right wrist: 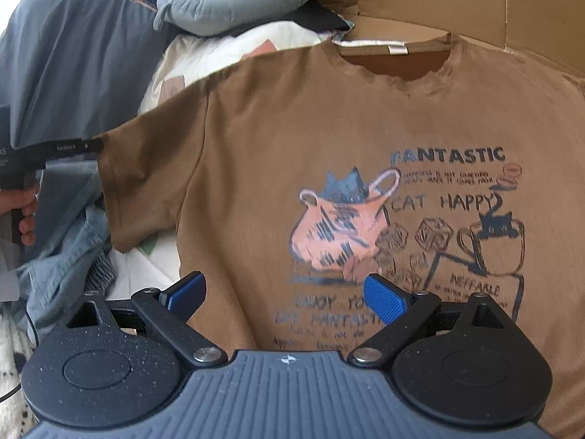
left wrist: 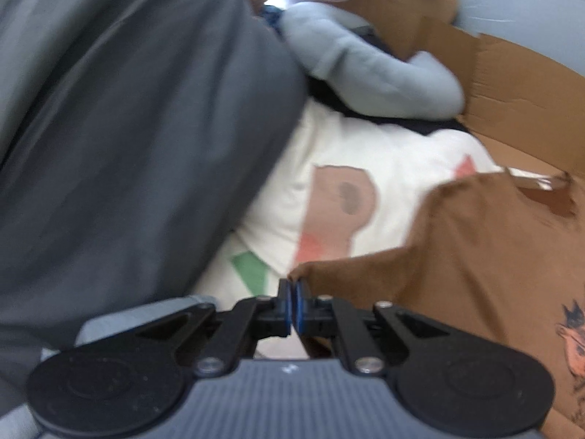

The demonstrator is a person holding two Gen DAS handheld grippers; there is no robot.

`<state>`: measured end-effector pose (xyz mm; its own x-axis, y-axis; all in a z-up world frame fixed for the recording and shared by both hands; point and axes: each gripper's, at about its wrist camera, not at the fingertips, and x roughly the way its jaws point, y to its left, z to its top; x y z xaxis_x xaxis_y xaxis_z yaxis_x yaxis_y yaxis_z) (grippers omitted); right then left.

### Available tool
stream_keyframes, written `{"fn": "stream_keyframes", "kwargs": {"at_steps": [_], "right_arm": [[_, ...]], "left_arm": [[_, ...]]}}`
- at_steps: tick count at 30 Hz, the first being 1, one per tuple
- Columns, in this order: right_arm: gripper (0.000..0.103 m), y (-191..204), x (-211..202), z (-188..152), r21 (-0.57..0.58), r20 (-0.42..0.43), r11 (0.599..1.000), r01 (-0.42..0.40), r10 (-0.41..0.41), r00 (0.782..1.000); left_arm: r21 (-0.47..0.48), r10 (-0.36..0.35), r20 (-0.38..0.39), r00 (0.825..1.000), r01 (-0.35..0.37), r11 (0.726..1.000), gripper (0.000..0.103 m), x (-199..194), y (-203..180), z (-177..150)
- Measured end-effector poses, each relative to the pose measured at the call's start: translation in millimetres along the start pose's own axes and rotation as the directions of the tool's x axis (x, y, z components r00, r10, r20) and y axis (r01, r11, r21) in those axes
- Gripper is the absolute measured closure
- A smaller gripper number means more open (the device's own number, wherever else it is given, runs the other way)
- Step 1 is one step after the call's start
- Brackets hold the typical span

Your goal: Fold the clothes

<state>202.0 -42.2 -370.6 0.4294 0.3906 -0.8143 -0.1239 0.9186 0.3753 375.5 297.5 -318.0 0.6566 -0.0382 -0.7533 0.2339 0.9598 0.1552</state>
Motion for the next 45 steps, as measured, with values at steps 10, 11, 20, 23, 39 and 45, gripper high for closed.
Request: {"fn": "stream_keyframes", "kwargs": {"at_steps": [10,11,20,23,39,45], "right_arm": [[0.010,19.2,21.4,41.3,-0.073,0.024,0.997,-0.001,0.002,1.000],[0.012,21.6,24.9,47.7,-0.084,0.028,0.996,0.005,-0.003,1.000],[0.018,33.2,47.5,99.0,-0.146,0.065,0.989,0.019,-0.010,0.998],[0.021,33.9,58.5,116.0,-0.151,0.069,0.988,0.033,-0.022,0.997],[0.021,45.0,63.9,125.8,-0.192,0.054,0.981,0.027,-0.017,0.998],[0.021,49.4,54.1,102.7,-0.206,0.027,0.978,0.003,0.002,1.000]], "left_arm": [[-0.038,0.044,-0.062,0.997,-0.047,0.998,0.100,38.3,19.1,3.8],[-0.039,0.047,-0.068,0.997,-0.049,0.998,0.100,41.7,20.1,3.2],[-0.040,0.097,-0.119,0.988,-0.102,0.994,0.101,73.4,25.8,4.0],[-0.054,0.130,-0.135,0.982,-0.138,0.989,0.103,83.1,32.6,7.2],[-0.112,-0.056,-0.140,0.989,0.040,0.993,0.068,29.9,12.6,-6.1],[-0.179,-0.087,-0.125,0.988,0.064,0.982,0.059,-11.8,-6.8,-34.6]]}}
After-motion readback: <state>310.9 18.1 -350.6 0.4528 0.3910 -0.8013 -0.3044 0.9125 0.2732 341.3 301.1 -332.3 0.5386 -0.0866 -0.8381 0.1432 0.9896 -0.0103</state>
